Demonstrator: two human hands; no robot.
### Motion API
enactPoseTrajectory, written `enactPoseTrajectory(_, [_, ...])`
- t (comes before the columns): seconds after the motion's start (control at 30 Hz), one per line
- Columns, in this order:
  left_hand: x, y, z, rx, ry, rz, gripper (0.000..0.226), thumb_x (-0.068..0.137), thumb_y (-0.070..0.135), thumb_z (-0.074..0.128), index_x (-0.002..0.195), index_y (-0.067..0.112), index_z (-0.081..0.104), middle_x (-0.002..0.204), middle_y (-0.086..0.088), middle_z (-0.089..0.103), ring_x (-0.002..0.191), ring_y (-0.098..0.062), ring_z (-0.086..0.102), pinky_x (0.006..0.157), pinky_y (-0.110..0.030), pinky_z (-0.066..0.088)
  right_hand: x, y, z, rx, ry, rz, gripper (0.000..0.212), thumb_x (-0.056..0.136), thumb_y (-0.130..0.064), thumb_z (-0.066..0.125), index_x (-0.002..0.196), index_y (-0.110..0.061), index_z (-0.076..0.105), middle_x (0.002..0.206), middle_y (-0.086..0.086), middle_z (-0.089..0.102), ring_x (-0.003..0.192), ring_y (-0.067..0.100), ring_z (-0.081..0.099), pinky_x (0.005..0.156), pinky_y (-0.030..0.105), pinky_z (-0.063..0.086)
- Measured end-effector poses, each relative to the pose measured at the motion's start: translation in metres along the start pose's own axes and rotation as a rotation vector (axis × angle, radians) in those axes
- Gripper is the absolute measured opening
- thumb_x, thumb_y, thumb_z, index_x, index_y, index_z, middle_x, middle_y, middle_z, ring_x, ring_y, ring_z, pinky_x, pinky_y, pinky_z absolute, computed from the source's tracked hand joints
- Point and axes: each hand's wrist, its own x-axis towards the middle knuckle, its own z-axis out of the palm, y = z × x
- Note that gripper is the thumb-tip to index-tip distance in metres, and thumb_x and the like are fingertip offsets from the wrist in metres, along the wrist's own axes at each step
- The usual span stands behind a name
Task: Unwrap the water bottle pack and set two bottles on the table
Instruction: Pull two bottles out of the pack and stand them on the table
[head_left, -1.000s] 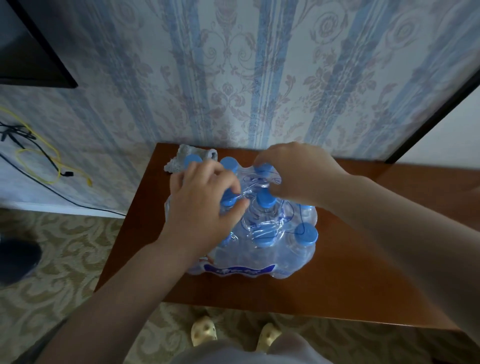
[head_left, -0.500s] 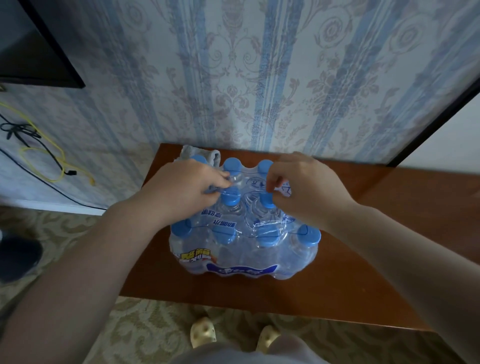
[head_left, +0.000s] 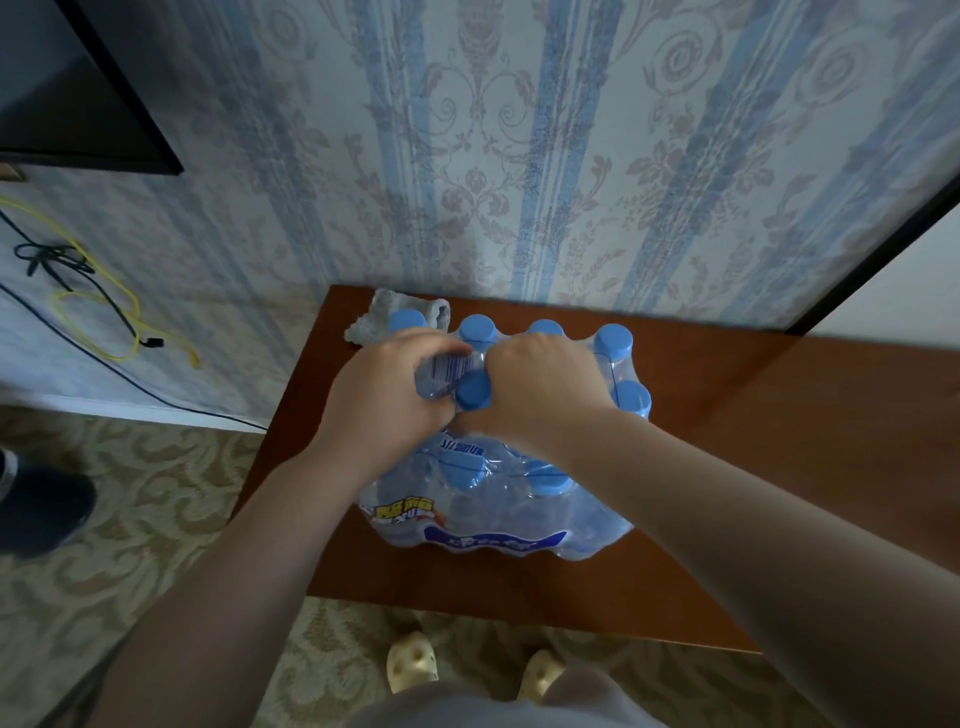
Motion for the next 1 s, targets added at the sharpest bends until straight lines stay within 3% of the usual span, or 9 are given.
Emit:
enactPoseTrajectory(0.1, [0.000,0.000,-0.001,-0.020,-0.064,0.013,0.052,0.069,0.005,0.071,0.115,0.030,0.065,0.116,0.013,0.065,0.105,-0.001,0.056,0.082,-0.010,0.041,0.006,-0.004,0.001,-0.113,0.019,-0.056,0.062,0.072,-0.070,0.058,0.057,-0.019,0.027,0.056,-0.004,0.035,0.046,0.010,0.029,0.041,0.025,0.016])
enactPoseTrajectory(0.17, [-0.001,0.001,-0.001,-0.041,-0.075,0.018,0.052,0.072,0.002,0.067,0.115,0.030,0.064,0.117,0.014,0.064,0.108,0.002,0.053,0.084,-0.005,0.037,0.007,-0.004,0.002,-0.117,0.020,-0.083,0.059,0.076,-0.066,0.055,0.056,-0.018,0.027,0.055,-0.004,0.036,0.046,0.011,0.029,0.042,0.025,0.016])
enactPoseTrajectory(0.33, [-0.007,0.005,0.007,-0.043,0.019,-0.001,0.044,0.077,0.001,0.063,0.114,0.023,0.067,0.123,0.008,0.063,0.120,-0.008,0.053,0.095,-0.024,0.043,0.003,0.002,0.009,-0.013,0.058,-0.077,0.047,0.074,-0.061,0.054,0.053,-0.023,0.037,0.052,-0.007,0.039,0.045,0.008,0.032,0.043,0.024,0.016])
enactPoseTrajectory(0.43, [-0.007,0.004,0.008,-0.043,0.020,-0.023,0.041,0.079,0.002,0.065,0.113,0.024,0.068,0.125,0.005,0.063,0.123,-0.009,0.052,0.098,-0.024,0.041,0.000,0.006,0.011,0.016,0.059,-0.082,0.045,0.072,-0.064,0.051,0.056,-0.022,0.048,0.050,-0.006,0.042,0.045,0.007,0.033,0.043,0.024,0.018])
enactPoseTrajectory(0.6, [-0.004,0.006,0.003,-0.014,0.020,-0.013,0.035,0.078,0.005,0.069,0.105,0.026,0.071,0.118,0.007,0.068,0.112,-0.008,0.060,0.094,-0.029,0.049,-0.002,0.007,0.011,0.065,0.071,-0.073,0.045,0.070,-0.061,0.054,0.052,-0.021,0.048,0.049,-0.004,0.047,0.047,0.012,0.043,0.044,0.024,0.024])
enactPoseTrajectory(0.67, [-0.004,0.006,-0.001,-0.033,0.035,-0.010,0.033,0.078,0.007,0.069,0.104,0.027,0.072,0.111,0.011,0.070,0.103,0.000,0.061,0.086,-0.015,0.049,-0.002,0.008,0.007,0.092,0.101,-0.059,0.044,0.068,-0.061,0.056,0.053,-0.020,0.052,0.053,-0.002,0.054,0.051,0.016,0.050,0.047,0.024,0.029])
enactPoseTrajectory(0.73, [-0.003,0.006,-0.006,-0.079,0.034,-0.031,0.031,0.078,0.011,0.072,0.104,0.027,0.072,0.101,0.013,0.072,0.093,0.003,0.062,0.075,-0.003,0.045,-0.001,0.012,-0.004,0.124,0.167,-0.062,0.049,0.064,-0.065,0.053,0.047,-0.020,0.043,0.051,-0.002,0.052,0.049,0.017,0.049,0.048,0.024,0.028])
enactPoseTrajectory(0.87, [-0.002,0.005,-0.013,-0.035,-0.069,-0.017,0.036,0.077,0.011,0.070,0.109,0.029,0.069,0.102,0.012,0.070,0.095,-0.002,0.063,0.075,-0.013,0.048,-0.002,0.018,-0.026,0.145,0.257,-0.121,0.050,0.060,-0.065,0.054,0.045,-0.021,0.037,0.045,-0.004,0.044,0.045,0.015,0.040,0.047,0.023,0.019])
enactPoseTrajectory(1.0, [0.005,0.008,-0.023,0.012,-0.239,0.017,0.049,0.077,0.011,0.068,0.116,0.039,0.061,0.107,0.015,0.066,0.093,-0.005,0.063,0.077,-0.027,0.053,-0.007,0.020,-0.026,0.185,0.272,-0.134,0.046,0.061,-0.060,0.061,0.046,-0.020,0.042,0.046,-0.003,0.046,0.046,0.017,0.044,0.048,0.024,0.025])
